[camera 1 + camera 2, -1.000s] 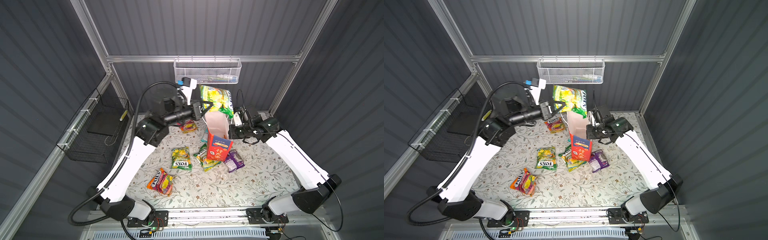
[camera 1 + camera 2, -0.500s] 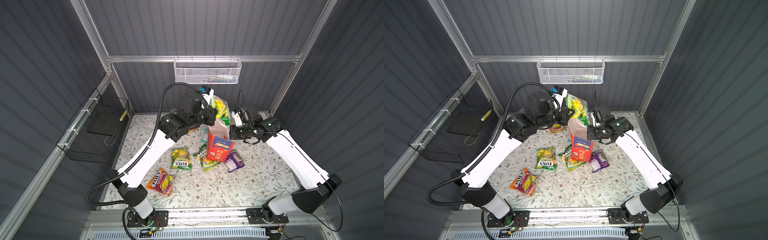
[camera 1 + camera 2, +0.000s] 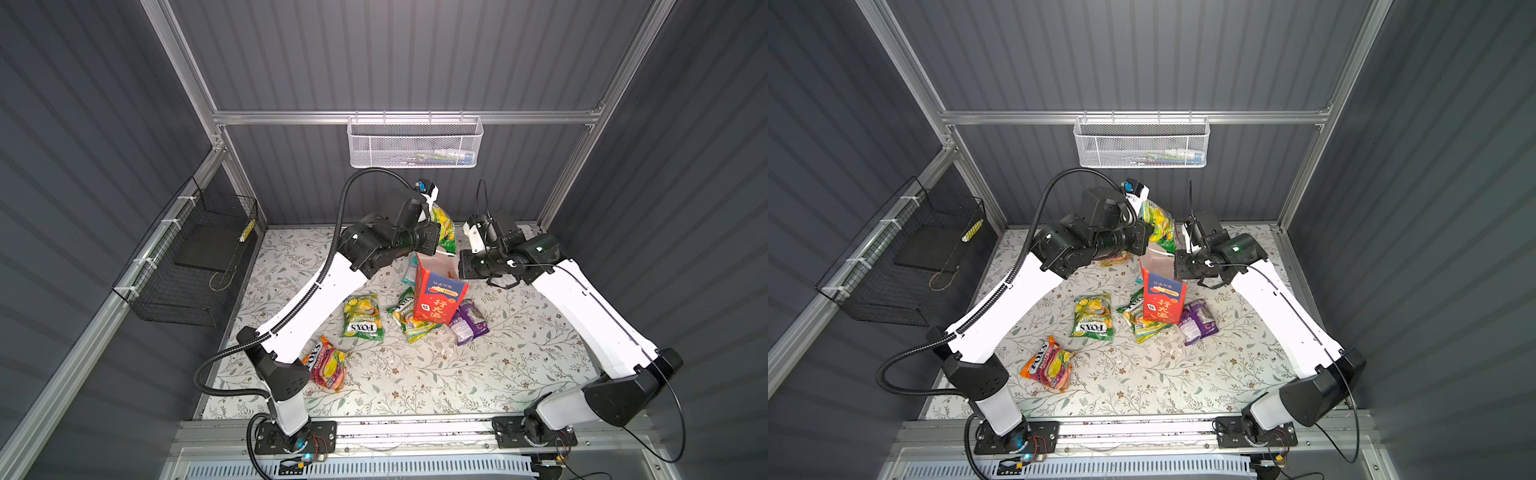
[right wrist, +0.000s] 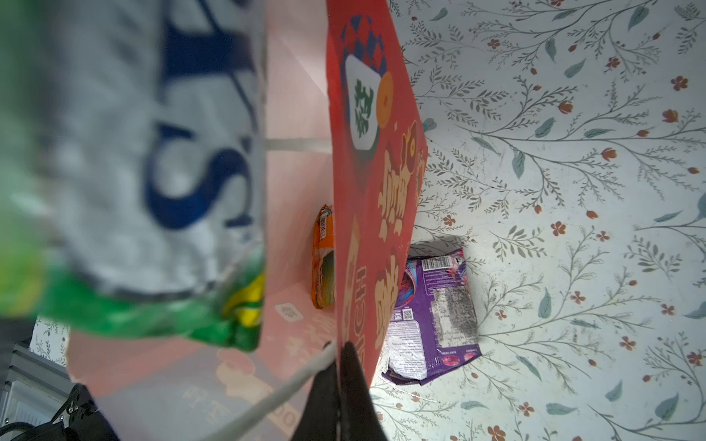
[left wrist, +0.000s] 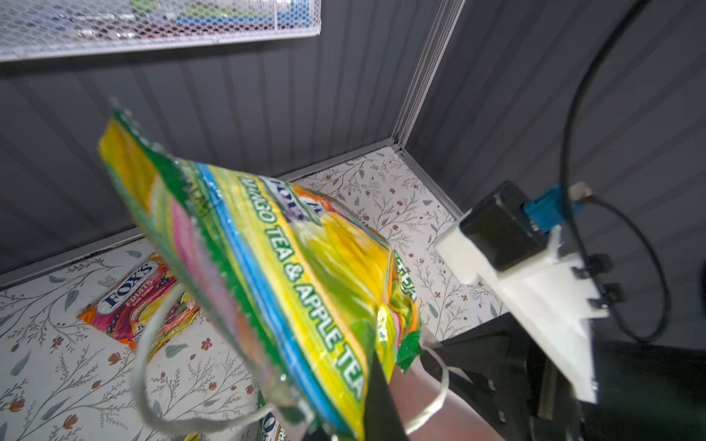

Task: Place the snacks into the paper bag
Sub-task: Place the snack in the paper bag.

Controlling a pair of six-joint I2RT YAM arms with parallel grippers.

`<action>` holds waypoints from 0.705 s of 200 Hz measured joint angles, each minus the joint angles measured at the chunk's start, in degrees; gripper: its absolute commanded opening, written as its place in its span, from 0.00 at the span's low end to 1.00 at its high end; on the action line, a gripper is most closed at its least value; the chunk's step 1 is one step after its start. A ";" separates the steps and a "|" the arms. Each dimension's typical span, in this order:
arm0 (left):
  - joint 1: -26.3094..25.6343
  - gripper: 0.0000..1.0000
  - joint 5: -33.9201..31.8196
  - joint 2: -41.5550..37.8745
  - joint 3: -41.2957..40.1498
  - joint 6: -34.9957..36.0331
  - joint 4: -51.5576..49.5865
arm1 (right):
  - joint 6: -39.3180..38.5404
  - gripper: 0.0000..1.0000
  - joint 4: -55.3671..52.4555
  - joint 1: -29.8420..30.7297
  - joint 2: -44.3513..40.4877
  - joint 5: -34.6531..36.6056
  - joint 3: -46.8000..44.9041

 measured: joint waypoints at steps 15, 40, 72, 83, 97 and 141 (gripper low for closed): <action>-0.09 0.00 -1.09 0.94 0.59 0.70 -0.50 | 0.04 0.00 0.37 0.00 -0.11 0.00 -0.39; -0.20 0.00 -0.68 0.81 2.21 1.46 -0.35 | 0.28 0.00 1.05 0.00 -0.17 -0.22 -1.55; -0.20 0.00 -0.13 -0.11 9.46 1.86 1.40 | 0.61 0.00 1.77 0.00 -0.22 -0.48 -2.21; -0.20 0.00 -0.39 -2.01 9.73 2.12 2.67 | 0.83 0.00 1.99 0.00 -0.24 -0.57 -2.38; -0.20 0.00 -1.05 -4.90 8.46 2.40 3.91 | 1.11 0.00 2.23 0.00 -0.24 -0.85 -2.47; -0.26 0.00 -2.10 -9.73 3.41 3.04 5.73 | 2.82 0.00 3.82 0.00 -1.86 -2.93 -3.17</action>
